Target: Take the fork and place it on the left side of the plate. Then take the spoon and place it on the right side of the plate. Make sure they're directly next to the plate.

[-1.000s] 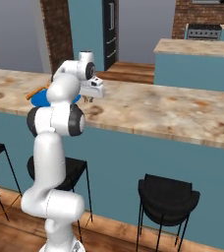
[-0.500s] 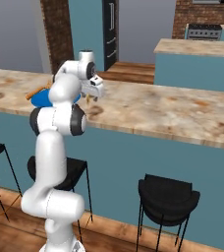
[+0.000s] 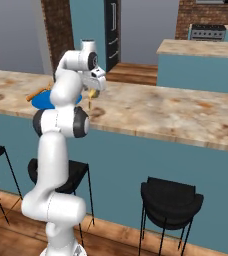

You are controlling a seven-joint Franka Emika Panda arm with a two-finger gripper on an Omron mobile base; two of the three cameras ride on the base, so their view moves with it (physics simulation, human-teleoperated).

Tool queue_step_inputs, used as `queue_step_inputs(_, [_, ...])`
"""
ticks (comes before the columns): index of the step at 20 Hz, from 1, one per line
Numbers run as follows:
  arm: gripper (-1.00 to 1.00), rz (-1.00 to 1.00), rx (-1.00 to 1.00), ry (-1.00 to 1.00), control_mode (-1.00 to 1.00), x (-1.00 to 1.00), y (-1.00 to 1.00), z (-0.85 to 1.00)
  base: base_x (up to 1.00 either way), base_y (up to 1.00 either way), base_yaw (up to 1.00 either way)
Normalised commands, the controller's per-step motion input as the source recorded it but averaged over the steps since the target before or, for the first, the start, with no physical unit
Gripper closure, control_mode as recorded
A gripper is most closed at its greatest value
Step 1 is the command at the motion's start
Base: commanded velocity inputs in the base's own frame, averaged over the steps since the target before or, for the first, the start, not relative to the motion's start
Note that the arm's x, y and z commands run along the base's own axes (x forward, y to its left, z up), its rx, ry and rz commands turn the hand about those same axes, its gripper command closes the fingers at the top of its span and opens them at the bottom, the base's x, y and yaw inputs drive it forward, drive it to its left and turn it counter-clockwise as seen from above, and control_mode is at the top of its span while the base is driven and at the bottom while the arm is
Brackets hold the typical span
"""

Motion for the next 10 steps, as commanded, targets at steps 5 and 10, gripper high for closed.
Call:
queue_step_inputs(5, [-1.0, -0.08, 0.0, 0.0, -1.0, -0.35, 0.0, 0.64, 0.0, 0.0, 0.0])
queue_step_inputs(10, [-1.0, -0.11, 0.0, 0.0, -1.0, -0.84, -0.06, 0.78, 0.0, 0.0, 0.0])
